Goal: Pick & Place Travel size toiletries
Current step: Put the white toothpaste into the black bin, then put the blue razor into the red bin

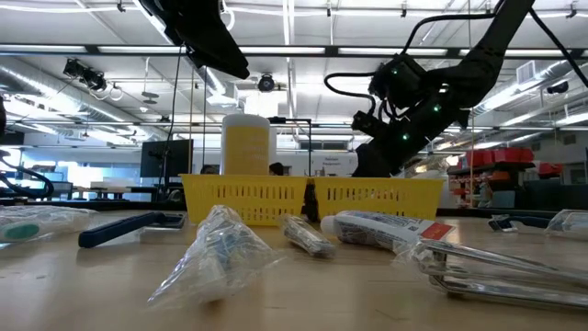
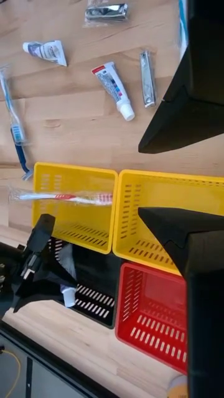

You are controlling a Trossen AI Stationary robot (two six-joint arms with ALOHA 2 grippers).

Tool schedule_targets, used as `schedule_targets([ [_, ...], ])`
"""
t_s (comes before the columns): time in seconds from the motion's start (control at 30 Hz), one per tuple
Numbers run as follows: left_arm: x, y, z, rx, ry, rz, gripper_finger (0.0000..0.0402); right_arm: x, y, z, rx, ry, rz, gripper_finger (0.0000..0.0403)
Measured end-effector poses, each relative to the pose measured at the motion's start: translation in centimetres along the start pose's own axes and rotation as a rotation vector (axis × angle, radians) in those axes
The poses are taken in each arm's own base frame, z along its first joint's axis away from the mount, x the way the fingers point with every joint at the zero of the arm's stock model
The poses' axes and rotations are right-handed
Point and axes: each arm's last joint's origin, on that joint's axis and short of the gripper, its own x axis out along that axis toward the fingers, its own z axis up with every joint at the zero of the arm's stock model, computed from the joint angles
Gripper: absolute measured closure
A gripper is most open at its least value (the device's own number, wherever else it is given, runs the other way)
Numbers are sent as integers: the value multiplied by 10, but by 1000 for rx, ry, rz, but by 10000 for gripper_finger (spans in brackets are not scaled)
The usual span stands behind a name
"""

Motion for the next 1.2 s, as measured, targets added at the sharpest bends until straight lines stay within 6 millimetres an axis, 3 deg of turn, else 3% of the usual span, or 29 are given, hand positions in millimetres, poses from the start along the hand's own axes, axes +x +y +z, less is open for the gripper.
schedule_targets([
  [0.23, 0, 0, 0, -25, 0, 0, 242, 0, 0, 2, 3, -16, -1, 236],
  [0.47, -1, -4, -1, -229, 10, -40, 242, -3, 1, 9, 10, -72, 6, 218],
  [0.77, -5, -28, -8, -428, 55, -96, 243, -34, 11, 32, 19, -187, 49, 225],
  [1.2, 15, -67, -44, -618, 319, -59, 281, -68, 38, 42, 2, -241, 155, 184],
])
